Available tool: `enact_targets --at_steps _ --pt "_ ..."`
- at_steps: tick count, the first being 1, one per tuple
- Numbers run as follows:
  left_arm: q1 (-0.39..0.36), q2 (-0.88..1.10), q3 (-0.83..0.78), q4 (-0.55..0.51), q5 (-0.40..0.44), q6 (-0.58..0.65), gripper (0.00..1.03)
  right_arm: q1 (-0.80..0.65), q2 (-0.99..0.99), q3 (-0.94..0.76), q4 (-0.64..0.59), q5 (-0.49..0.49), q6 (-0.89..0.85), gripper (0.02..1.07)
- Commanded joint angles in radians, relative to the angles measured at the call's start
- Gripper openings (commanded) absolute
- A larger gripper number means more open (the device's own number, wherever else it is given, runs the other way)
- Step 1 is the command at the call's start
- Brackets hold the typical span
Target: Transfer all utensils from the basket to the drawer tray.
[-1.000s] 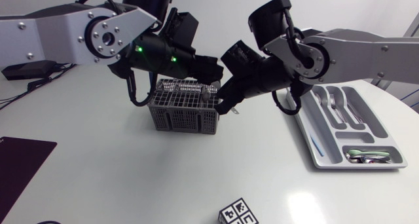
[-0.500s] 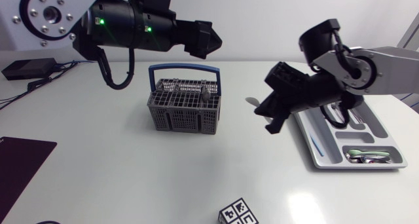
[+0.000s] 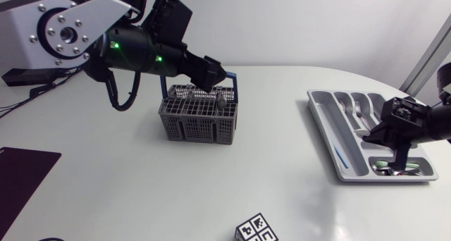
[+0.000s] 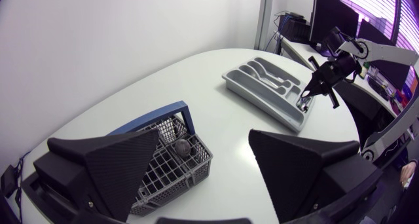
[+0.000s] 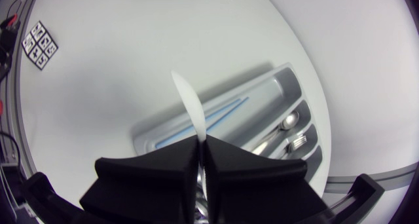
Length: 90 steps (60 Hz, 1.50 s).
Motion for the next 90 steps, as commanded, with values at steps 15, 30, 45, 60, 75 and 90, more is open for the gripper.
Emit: enact_targets --at_steps 15,30,45,60,75,90 --pt "-0.01 0.015 -0.075 -0.036 -0.013 0.076 0.97 -0.288 0.155 -0.012 -0.024 0.04 -0.426 0.08" --pt "-0.05 0.002 -0.111 -0.053 -0.045 0.119 0.97 -0.347 0.231 -0.028 0.082 0.097 -0.501 0.11" --pt "-0.054 -0.024 -0.147 -0.055 -0.062 0.148 0.97 -0.348 0.269 -0.076 0.212 0.156 -0.524 0.22" --pt "-0.047 -0.05 -0.187 -0.056 -0.062 0.188 0.98 -0.342 0.125 -0.122 0.254 0.135 -0.502 0.74" --pt "-0.036 -0.077 -0.229 -0.055 -0.062 0.228 0.98 -0.123 -0.111 -0.096 0.094 0.11 -0.148 0.77" --pt "-0.016 -0.09 -0.283 -0.043 -0.062 0.268 0.98 0.253 -0.121 -0.008 0.031 0.11 0.332 0.76"
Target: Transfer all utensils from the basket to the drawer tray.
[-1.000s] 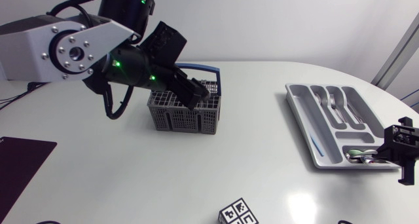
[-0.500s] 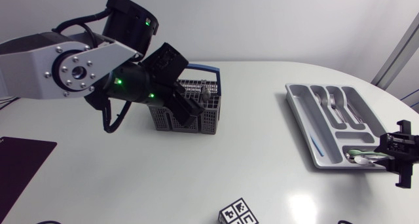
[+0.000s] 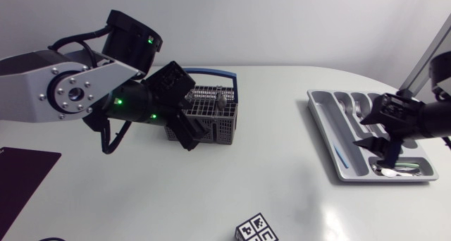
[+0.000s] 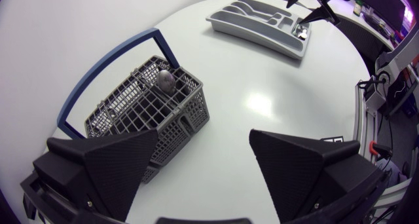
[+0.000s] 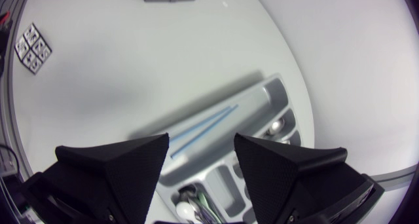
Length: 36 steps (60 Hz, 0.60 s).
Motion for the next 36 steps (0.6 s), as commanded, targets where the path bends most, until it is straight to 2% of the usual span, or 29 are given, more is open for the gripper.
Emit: enact_targets --at_steps 1,21,32,36 --pt "0.015 -0.023 -0.044 0.011 -0.005 0.036 0.98 0.124 0.02 0.042 -0.019 -0.002 0.228 0.76" --pt "0.078 -0.05 -0.132 0.069 0.001 0.085 0.98 0.553 0.282 0.281 0.072 0.001 0.792 0.76" --pt "0.121 -0.057 -0.172 0.116 0.033 0.101 0.98 0.656 0.442 0.414 0.132 -0.004 0.985 0.75" --pt "0.132 -0.057 -0.192 0.146 0.049 0.101 0.98 0.674 0.488 0.453 0.153 -0.007 1.036 0.68"
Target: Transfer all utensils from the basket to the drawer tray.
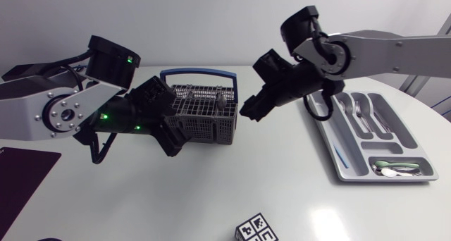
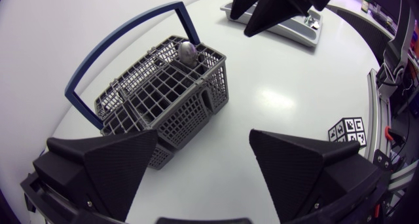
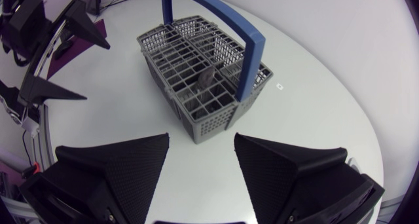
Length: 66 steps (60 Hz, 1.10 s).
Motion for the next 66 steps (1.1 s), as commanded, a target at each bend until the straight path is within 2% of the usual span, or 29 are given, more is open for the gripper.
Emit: enact_targets --at_steps 1,11,17,22,27,30,38,47,57,66 --pt "0.021 -0.019 -0.048 0.031 0.022 0.026 0.98 0.028 0.077 0.058 0.027 -0.009 0.118 0.66" --pt "0.028 -0.018 -0.082 0.088 0.045 0.026 0.98 0.046 0.161 0.121 0.073 -0.041 0.221 0.64" --pt "0.033 -0.016 -0.102 0.137 0.053 0.024 0.98 0.054 0.206 0.133 0.131 -0.044 0.279 0.57" --pt "0.035 -0.011 -0.108 0.163 0.054 0.023 0.98 0.055 0.23 0.135 0.159 -0.044 0.311 0.56" --pt "0.035 -0.004 -0.111 0.186 0.054 0.021 0.98 0.048 0.252 0.141 0.171 -0.062 0.321 0.56" --pt "0.035 0.001 -0.112 0.199 0.054 0.02 0.98 0.048 0.253 0.141 0.185 -0.064 0.324 0.52" --pt "0.042 0.022 -0.114 0.243 0.054 0.006 0.98 0.049 0.269 0.147 0.208 -0.064 0.341 0.51" --pt "0.055 0.047 -0.115 0.278 0.053 -0.006 0.98 0.051 0.281 0.145 0.234 -0.067 0.348 0.36" --pt "0.055 0.058 -0.114 0.283 0.054 -0.006 0.98 0.051 0.296 0.153 0.246 -0.07 0.348 0.13" --pt "0.055 0.067 -0.114 0.283 0.054 -0.006 0.98 0.049 0.295 0.148 0.261 -0.084 0.348 0.08"
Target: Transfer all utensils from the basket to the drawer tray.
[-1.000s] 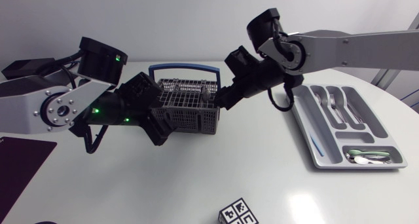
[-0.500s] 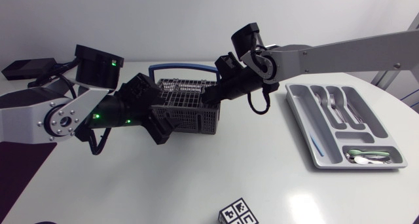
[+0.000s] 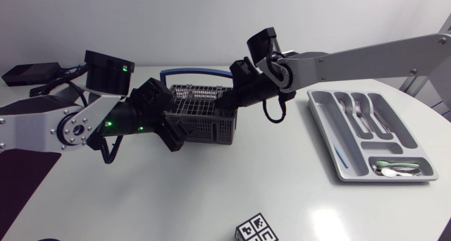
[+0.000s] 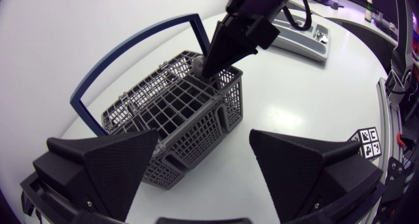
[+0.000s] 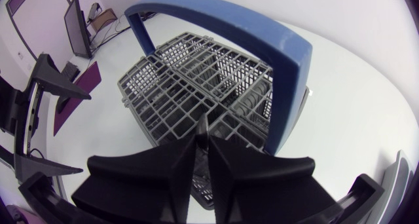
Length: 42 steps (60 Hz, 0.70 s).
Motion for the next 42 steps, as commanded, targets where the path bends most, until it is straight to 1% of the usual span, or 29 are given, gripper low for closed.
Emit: enact_targets --at_steps 1,14,31,42 --pt "0.006 0.023 -0.026 0.011 0.004 -0.008 0.98 0.004 0.02 0.016 0.014 -0.013 0.026 0.08" --pt "0.006 0.026 -0.028 0.011 0.004 -0.008 0.98 0.0 -0.023 -0.01 0.02 -0.04 0.018 0.08" --pt "0.003 0.022 -0.032 0.011 0.004 -0.008 0.98 -0.006 -0.115 -0.088 0.098 -0.105 0.017 0.08" --pt "0.004 0.014 -0.035 0.01 0.004 -0.008 0.98 -0.014 -0.199 -0.144 0.163 -0.166 0.018 0.08"
